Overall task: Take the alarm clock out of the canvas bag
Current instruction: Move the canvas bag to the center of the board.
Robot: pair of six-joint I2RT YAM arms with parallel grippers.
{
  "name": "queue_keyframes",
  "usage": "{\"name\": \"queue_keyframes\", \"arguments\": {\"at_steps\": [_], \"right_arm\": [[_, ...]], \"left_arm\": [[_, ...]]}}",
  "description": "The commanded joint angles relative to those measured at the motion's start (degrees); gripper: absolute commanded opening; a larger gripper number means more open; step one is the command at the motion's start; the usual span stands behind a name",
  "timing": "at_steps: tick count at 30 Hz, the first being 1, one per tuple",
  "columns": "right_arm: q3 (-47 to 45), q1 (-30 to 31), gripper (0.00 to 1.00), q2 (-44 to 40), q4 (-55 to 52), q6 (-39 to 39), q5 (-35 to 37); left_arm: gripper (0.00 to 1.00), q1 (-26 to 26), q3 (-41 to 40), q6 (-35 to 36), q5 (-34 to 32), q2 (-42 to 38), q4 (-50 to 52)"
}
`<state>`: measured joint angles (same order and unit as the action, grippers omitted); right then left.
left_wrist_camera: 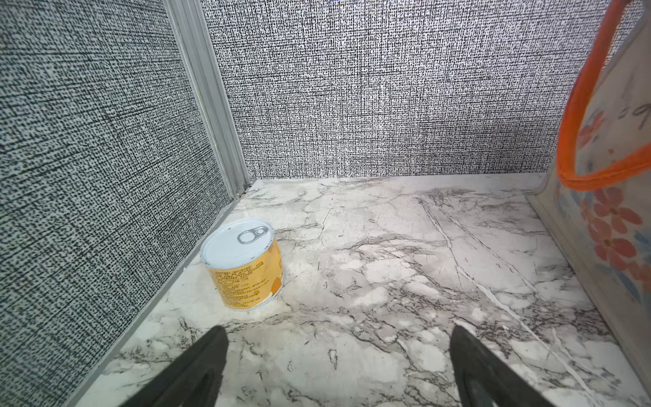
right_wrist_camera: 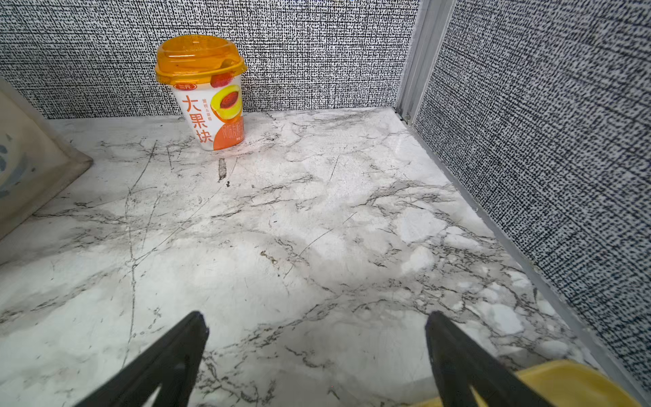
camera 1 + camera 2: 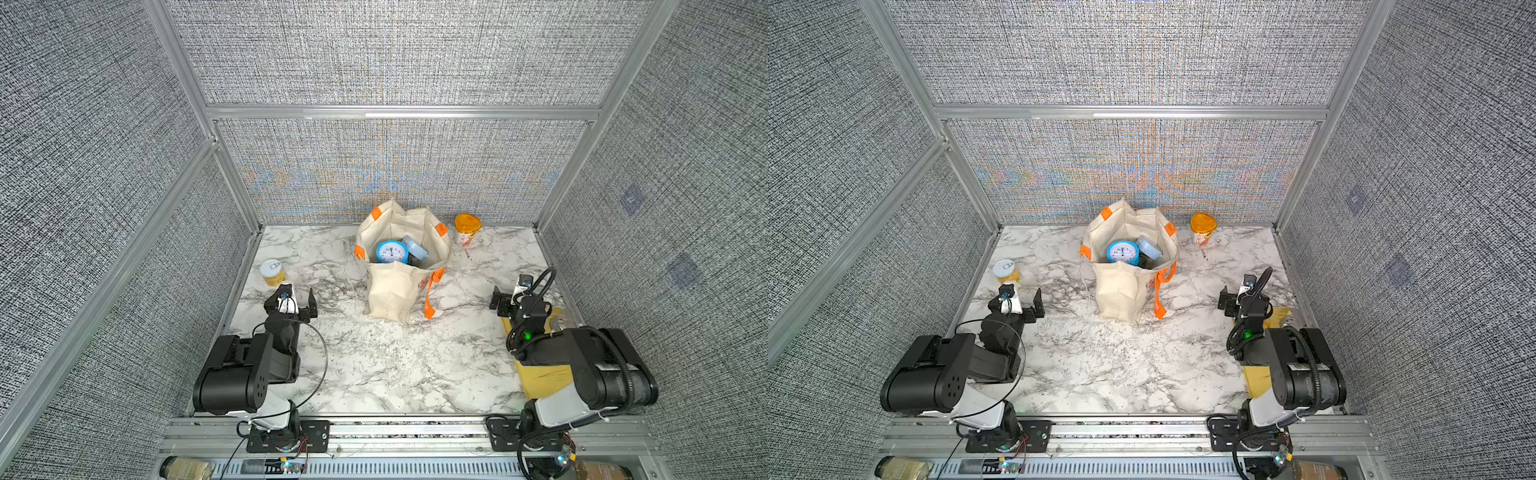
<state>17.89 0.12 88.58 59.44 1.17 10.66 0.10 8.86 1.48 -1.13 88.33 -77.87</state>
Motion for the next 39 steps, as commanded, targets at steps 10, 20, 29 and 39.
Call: {"name": "queue_keyframes", "arguments": {"at_steps": [10, 20, 29, 39], "right_arm": [[0.12, 0.06, 0.99, 0.02, 0.41, 0.05, 0.16], [0.07, 0.07, 0.99, 0.00, 0.38, 0.04, 0.20], [0.72, 0.24, 0.99, -5.87, -5.13, -0.26, 0.62], [23.25, 0.08, 0.99, -29.02, -58.27, 33.95, 5.20]], "left_arm": [[0.99, 0.00, -0.24, -0.07, -0.10, 0.17, -2.48], [0.99, 0.04, -0.14, -0.16, -0.07, -0.09, -1.87], [0.99, 0.08, -0.37, 0.60, 2.25, -5.46, 2.01], [0.99, 0.08, 23.84, -19.73, -9.97, -35.92, 60.43]]}}
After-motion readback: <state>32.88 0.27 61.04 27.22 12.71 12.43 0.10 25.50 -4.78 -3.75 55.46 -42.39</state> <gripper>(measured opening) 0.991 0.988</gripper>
